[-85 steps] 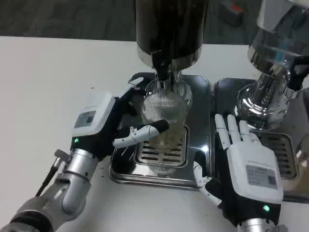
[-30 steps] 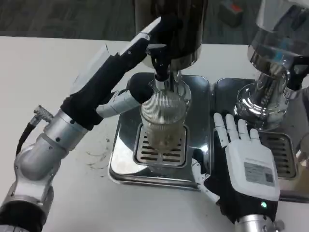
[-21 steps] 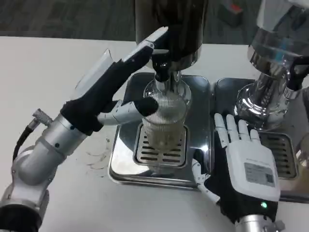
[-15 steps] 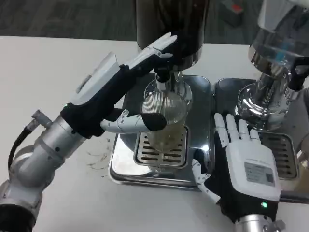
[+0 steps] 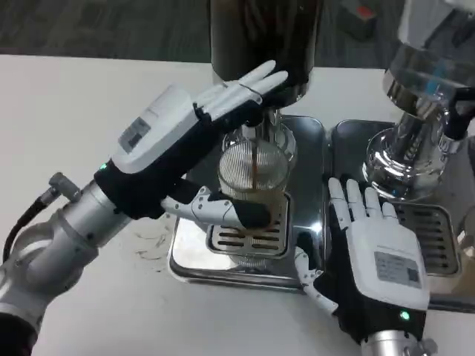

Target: Grasp the cup under the faucet to collect the drink, then remove the cup.

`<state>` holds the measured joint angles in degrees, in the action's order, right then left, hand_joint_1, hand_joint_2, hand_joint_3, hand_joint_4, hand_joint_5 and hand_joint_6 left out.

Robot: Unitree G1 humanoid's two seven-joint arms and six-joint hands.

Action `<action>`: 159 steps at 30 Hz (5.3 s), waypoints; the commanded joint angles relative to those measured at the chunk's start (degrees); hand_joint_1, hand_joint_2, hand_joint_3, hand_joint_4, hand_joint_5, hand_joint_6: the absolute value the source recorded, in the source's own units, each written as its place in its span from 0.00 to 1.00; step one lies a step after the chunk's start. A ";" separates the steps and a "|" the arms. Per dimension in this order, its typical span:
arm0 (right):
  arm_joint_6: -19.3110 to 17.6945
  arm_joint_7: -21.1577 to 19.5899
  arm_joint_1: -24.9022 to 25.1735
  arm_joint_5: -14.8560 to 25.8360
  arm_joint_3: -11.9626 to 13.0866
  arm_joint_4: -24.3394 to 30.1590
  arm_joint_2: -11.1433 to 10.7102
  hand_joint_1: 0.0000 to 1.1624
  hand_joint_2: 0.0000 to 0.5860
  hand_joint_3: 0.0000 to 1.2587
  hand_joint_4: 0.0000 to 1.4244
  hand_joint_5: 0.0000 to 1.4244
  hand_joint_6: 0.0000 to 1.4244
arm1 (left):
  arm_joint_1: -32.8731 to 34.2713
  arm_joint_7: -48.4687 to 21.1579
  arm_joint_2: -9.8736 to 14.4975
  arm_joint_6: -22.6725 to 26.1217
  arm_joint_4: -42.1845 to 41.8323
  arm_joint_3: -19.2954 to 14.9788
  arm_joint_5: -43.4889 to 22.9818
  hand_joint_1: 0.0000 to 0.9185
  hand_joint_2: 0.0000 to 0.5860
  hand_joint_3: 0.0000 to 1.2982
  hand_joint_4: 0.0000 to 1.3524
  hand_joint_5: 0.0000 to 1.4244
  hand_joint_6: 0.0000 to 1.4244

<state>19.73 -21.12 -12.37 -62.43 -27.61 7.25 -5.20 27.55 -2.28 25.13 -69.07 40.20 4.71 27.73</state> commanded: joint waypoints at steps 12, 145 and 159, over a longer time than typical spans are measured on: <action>-2.28 1.90 0.79 11.39 5.05 0.85 1.40 0.34 0.79 0.00 0.00 0.00 0.01 | -0.95 11.69 3.50 0.29 -3.97 4.77 12.67 0.00 0.14 0.09 0.02 0.18 0.13; -30.41 15.36 23.13 47.55 14.45 -29.54 7.44 0.70 0.37 0.00 0.00 0.00 0.03 | -22.27 17.80 9.30 14.80 11.24 -2.07 -1.44 0.00 0.27 0.08 0.01 0.14 0.06; -31.29 12.70 23.81 47.84 14.29 -33.51 9.79 0.80 0.38 0.00 0.00 0.05 0.12 | -23.61 17.52 9.56 14.57 10.15 -1.55 -2.06 0.00 0.28 0.11 0.02 0.14 0.06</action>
<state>-11.22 -8.15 11.65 -14.94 -13.26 -25.09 3.34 4.66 15.03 33.63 -54.33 50.98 2.94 25.42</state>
